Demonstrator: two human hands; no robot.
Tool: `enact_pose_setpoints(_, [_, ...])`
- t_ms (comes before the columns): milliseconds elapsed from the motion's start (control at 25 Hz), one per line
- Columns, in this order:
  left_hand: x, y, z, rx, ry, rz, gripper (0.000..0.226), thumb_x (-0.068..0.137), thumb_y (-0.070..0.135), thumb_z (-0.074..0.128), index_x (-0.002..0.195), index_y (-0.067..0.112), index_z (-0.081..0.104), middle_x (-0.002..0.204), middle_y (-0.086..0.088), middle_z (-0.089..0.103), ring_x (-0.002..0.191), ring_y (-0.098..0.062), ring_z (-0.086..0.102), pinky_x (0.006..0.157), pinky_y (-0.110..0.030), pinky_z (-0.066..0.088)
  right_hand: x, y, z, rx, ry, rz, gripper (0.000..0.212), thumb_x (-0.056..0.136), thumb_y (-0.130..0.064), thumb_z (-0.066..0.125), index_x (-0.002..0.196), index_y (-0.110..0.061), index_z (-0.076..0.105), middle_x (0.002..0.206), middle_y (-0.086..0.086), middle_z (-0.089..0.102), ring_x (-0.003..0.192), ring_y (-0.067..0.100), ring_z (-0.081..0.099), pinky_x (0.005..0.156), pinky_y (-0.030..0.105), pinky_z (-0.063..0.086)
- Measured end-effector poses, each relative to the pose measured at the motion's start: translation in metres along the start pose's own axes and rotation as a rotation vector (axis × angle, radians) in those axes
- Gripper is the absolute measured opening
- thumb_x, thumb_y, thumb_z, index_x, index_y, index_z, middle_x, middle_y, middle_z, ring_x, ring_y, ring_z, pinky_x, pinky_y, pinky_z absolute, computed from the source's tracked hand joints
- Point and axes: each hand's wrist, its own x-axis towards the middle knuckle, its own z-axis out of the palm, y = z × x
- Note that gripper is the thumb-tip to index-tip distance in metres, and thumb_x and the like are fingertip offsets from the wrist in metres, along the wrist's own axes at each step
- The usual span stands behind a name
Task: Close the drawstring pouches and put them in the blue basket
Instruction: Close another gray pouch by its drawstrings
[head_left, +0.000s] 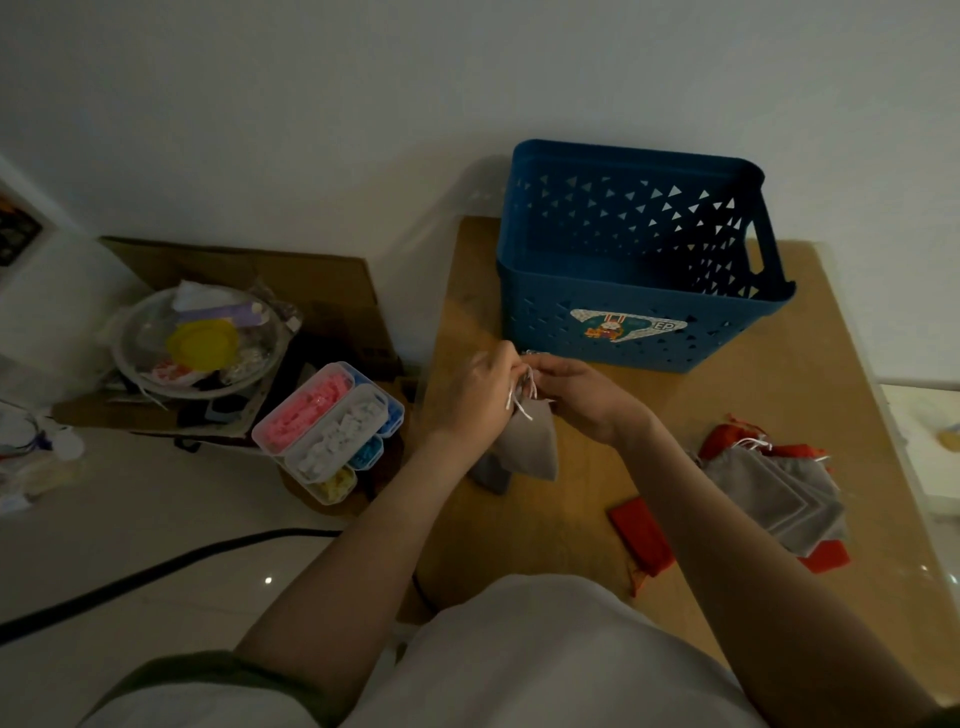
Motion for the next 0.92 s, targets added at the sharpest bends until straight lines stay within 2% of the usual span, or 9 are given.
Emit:
enact_pose_setpoints(120, [0.003,0.003,-0.003,-0.121,-0.022,-0.058,0.017,0.098,0.022,0.046,0.106,0.008,0.051,0.098,-0.006,0.057,0.085,-0.011,0.053,0.065,-0.017,0.04,0.001,-0.003,0.002,-0.037,0.103,0.018,0.018,0.099,-0.011,0.045,0.095,-0.013,0.062,0.084,0.002,0.062,0.076,0.011,0.057,0.066,0.021,0.045])
enact_pose_setpoints(200, [0.004,0.004,-0.005,-0.201,-0.045,-0.092,0.017,0.099,0.021,0.044,0.108,0.008,0.051,0.095,-0.002,0.056,0.078,-0.005,0.051,0.059,-0.01,0.041,0.003,-0.002,0.001,-0.014,0.193,0.004,0.018,0.099,-0.011,0.046,0.088,-0.012,0.06,0.08,0.002,0.061,0.074,0.012,0.057,0.068,0.023,0.046])
enact_pose_setpoints(320, [0.003,0.008,-0.005,-0.345,-0.056,-0.197,0.018,0.101,0.023,0.038,0.104,0.013,0.052,0.086,0.005,0.057,0.067,0.003,0.05,0.057,-0.002,0.04,0.003,-0.001,0.0,0.025,0.276,-0.03,0.021,0.101,-0.015,0.042,0.086,-0.012,0.057,0.079,0.003,0.058,0.073,0.013,0.055,0.072,0.024,0.046])
enact_pose_setpoints(440, [0.003,0.008,-0.003,-0.58,-0.004,-0.462,0.026,0.103,0.028,0.032,0.092,0.016,0.053,0.074,0.007,0.056,0.061,0.001,0.051,0.051,-0.009,0.04,-0.003,-0.001,-0.012,-0.008,0.319,-0.021,0.024,0.102,-0.017,0.038,0.086,-0.011,0.056,0.078,0.004,0.058,0.073,0.014,0.056,0.07,0.024,0.047])
enact_pose_setpoints(560, [0.004,-0.005,-0.002,-0.642,0.028,-0.639,0.035,0.103,0.035,0.028,0.08,0.02,0.05,0.069,0.002,0.054,0.062,-0.01,0.052,0.06,-0.022,0.041,-0.01,0.004,-0.034,-0.004,0.442,0.021,0.022,0.103,-0.017,0.038,0.094,-0.009,0.056,0.081,0.005,0.059,0.076,0.015,0.058,0.067,0.023,0.047])
enact_pose_setpoints(640, [0.003,-0.008,0.0,-0.623,0.008,-0.687,0.037,0.102,0.037,0.029,0.077,0.021,0.05,0.067,0.001,0.051,0.062,-0.012,0.051,0.061,-0.025,0.041,-0.013,0.009,-0.043,-0.058,0.491,0.042,0.018,0.102,-0.016,0.04,0.098,-0.008,0.056,0.083,0.005,0.06,0.076,0.014,0.058,0.068,0.023,0.047])
enact_pose_setpoints(760, [0.001,-0.007,0.003,-0.685,-0.033,-0.739,0.034,0.102,0.035,0.033,0.077,0.02,0.051,0.065,0.002,0.05,0.057,-0.011,0.046,0.056,-0.023,0.039,-0.015,0.009,-0.043,-0.06,0.506,0.034,0.015,0.101,-0.015,0.044,0.093,-0.012,0.056,0.084,0.004,0.061,0.078,0.014,0.058,0.069,0.023,0.048])
enact_pose_setpoints(920, [0.004,-0.007,-0.002,-0.709,-0.135,-0.715,0.031,0.101,0.034,0.039,0.077,0.019,0.054,0.063,0.003,0.049,0.053,-0.009,0.043,0.051,-0.021,0.035,-0.011,-0.002,-0.038,-0.062,0.477,-0.075,0.009,0.097,-0.009,0.05,0.1,-0.012,0.058,0.091,0.002,0.061,0.084,0.013,0.059,0.072,0.023,0.048])
